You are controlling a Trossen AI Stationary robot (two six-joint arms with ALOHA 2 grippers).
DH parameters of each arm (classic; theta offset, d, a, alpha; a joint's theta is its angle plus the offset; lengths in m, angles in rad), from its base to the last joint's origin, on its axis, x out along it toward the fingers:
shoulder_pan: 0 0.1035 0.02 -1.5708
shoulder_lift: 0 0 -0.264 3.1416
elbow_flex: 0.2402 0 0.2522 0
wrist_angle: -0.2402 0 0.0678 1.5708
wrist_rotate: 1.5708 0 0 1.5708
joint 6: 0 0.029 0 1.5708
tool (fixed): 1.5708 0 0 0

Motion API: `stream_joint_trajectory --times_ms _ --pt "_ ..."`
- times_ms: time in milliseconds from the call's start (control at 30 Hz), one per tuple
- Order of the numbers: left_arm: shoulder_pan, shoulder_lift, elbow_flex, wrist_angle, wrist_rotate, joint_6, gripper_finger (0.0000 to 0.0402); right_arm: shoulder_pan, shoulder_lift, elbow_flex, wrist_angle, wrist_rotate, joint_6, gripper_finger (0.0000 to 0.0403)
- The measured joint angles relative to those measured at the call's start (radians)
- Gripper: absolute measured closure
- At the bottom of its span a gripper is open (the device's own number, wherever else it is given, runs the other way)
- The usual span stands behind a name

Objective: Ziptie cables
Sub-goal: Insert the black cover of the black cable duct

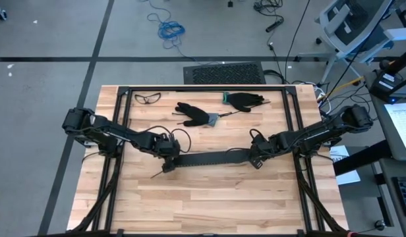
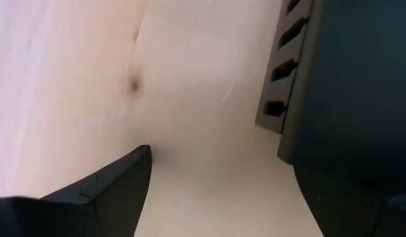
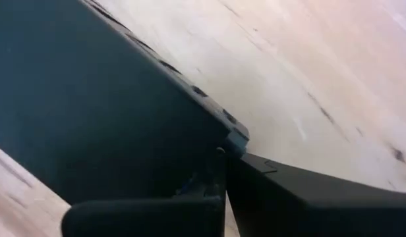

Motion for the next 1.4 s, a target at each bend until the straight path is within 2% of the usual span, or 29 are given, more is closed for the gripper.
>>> stream_joint_trajectory --times_ms 133,367,467,600,767,800,867,1033,1100,1133,1200,1267,1333,1400 --pt "-0.010 -0.021 0.001 -0.108 -0.003 -0.003 0.0047 0.000 0.001 0.002 0.018 -0.015 -0.034 0.0402" --pt "-0.013 -0.076 -0.004 -0.192 -0.001 0.018 0.0047 -0.001 -0.001 0.002 0.005 -0.036 -0.068 0.0402" --pt "-0.013 -0.084 -0.003 -0.303 0.010 0.016 0.0047 -0.001 -0.003 0.007 -0.017 -0.064 -0.085 0.0403" --pt "-0.014 -0.090 -0.003 -0.451 0.014 0.013 0.0047 0.001 -0.018 0.034 -0.206 -0.108 -0.135 0.0403" --pt "-0.016 -0.153 -0.003 -0.446 0.006 -0.020 0.0047 0.001 -0.072 0.087 -0.547 -0.079 -0.164 0.0403" --pt "-0.016 -0.171 -0.003 -0.434 -0.022 -0.034 0.0047 0.001 -0.084 0.092 -0.603 -0.055 -0.151 0.0403" --pt "-0.017 -0.211 -0.003 -0.401 -0.105 -0.042 0.0047 0.000 -0.121 0.106 -0.598 0.001 -0.115 0.0403" --pt "0.011 -0.305 -0.003 -0.114 -0.406 0.067 0.0047 -0.038 -0.179 0.124 -0.412 0.260 0.028 0.0403" --pt "0.061 -0.315 -0.003 0.090 -0.430 0.125 0.0047 -0.074 -0.191 0.127 -0.214 0.340 0.023 0.0403" --pt "0.090 -0.318 -0.003 0.201 -0.400 0.133 0.0047 -0.096 -0.191 0.126 -0.079 0.353 -0.026 0.0403" --pt "0.152 -0.327 -0.004 0.432 -0.264 0.091 0.0047 -0.138 -0.191 0.127 0.294 0.331 -0.209 0.0403" --pt "0.201 -0.358 -0.004 0.643 -0.108 -0.028 0.0047 -0.178 -0.191 0.136 0.627 0.222 -0.403 0.0403" --pt "0.223 -0.409 -0.003 0.759 -0.005 -0.090 0.0047 -0.214 -0.197 0.182 0.781 0.139 -0.481 0.0403" --pt "0.208 -0.472 -0.003 0.765 0.008 -0.088 0.0047 -0.232 -0.229 0.239 0.775 0.123 -0.527 0.0403"
